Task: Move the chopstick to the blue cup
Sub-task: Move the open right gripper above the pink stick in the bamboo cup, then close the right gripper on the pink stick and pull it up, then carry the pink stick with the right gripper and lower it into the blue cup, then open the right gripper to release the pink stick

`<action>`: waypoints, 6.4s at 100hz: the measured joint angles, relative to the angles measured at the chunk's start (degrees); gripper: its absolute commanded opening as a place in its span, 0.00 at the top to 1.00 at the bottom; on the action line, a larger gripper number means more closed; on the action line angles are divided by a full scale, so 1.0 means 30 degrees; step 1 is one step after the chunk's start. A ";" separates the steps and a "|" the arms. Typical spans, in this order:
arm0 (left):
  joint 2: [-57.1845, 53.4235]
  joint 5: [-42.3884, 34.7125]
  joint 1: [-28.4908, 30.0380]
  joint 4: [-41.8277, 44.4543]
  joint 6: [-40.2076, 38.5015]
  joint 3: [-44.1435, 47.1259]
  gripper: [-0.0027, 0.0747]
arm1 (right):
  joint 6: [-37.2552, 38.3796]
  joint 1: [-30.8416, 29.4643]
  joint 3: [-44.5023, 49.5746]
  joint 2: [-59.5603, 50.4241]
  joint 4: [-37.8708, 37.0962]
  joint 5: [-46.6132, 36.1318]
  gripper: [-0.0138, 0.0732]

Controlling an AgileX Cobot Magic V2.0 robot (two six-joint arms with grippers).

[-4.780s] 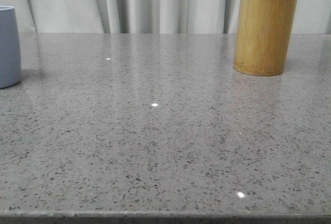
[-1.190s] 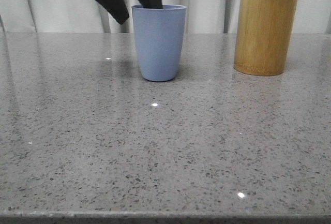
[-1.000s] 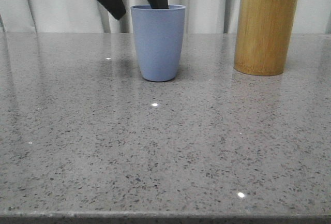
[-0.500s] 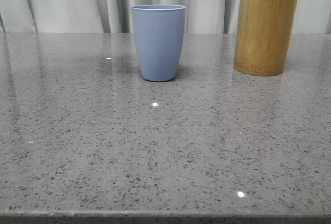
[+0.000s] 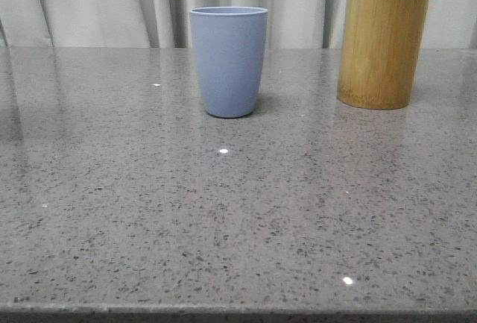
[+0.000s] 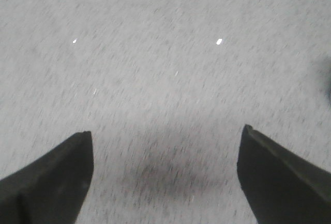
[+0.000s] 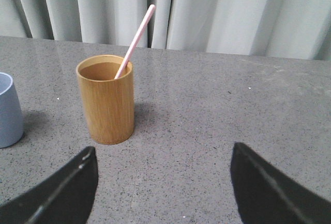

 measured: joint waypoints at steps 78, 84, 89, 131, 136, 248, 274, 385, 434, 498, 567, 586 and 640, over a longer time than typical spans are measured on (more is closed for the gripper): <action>-1.3959 -0.0943 0.0341 0.0000 0.0000 1.1075 0.26 | 0.0000 0.0000 0.0000 0.0849 0.0995 -0.2061 0.22; -1.3959 -0.0943 0.0341 0.0000 0.0000 1.1075 0.26 | 0.0000 0.0000 0.0000 0.1585 0.1197 -0.2881 0.22; -1.3959 -0.0943 0.0341 0.0000 0.0000 1.1075 0.26 | 0.0000 0.0000 0.0000 0.2289 0.1417 -0.3686 0.22; -1.3959 -0.0943 0.0341 0.0000 -0.0057 1.1090 0.26 | 0.0000 0.0479 0.0000 0.9796 0.3420 -1.1718 0.22; -1.3959 -0.0943 0.0341 0.0000 -0.0057 1.1090 0.26 | 0.0000 0.0756 0.0000 1.0719 0.3496 -1.2673 0.22; -1.3959 -0.0943 0.0347 0.0000 -0.0101 1.1090 0.26 | 0.1823 0.1744 -0.6260 2.1982 0.3642 -1.7018 0.54; -1.3959 -0.0943 0.0347 0.0000 -0.0101 1.1090 0.26 | 0.1900 0.1744 -0.6260 2.1982 0.3642 -1.7018 0.85; -1.3959 -0.0943 0.0347 0.0000 -0.0101 1.1090 0.26 | 0.1934 0.4551 -1.1254 1.7853 0.3642 -1.3469 0.92; -1.3959 -0.0943 0.0347 0.0000 -0.0101 1.1090 0.26 | 0.1934 0.9024 -1.1254 2.2271 0.3642 -1.7215 0.92; -1.3959 -0.0943 0.0347 0.0000 -0.0101 1.1090 0.26 | 0.1934 0.9066 -1.1254 2.4251 0.3642 -1.4768 0.56; -1.3959 -0.0943 0.0347 0.0000 -0.0101 1.1090 0.26 | 0.0791 0.6789 -1.1254 1.9870 0.3442 -1.0226 0.38; -1.3959 -0.0943 0.0347 0.0000 -0.0101 1.1090 0.26 | -0.0320 0.4143 -0.9654 1.6108 0.3327 -0.7753 0.38; -1.3959 -0.0943 0.0347 0.0000 -0.0101 1.1090 0.26 | -0.0574 0.0626 0.0600 0.2845 0.1651 -0.0993 0.38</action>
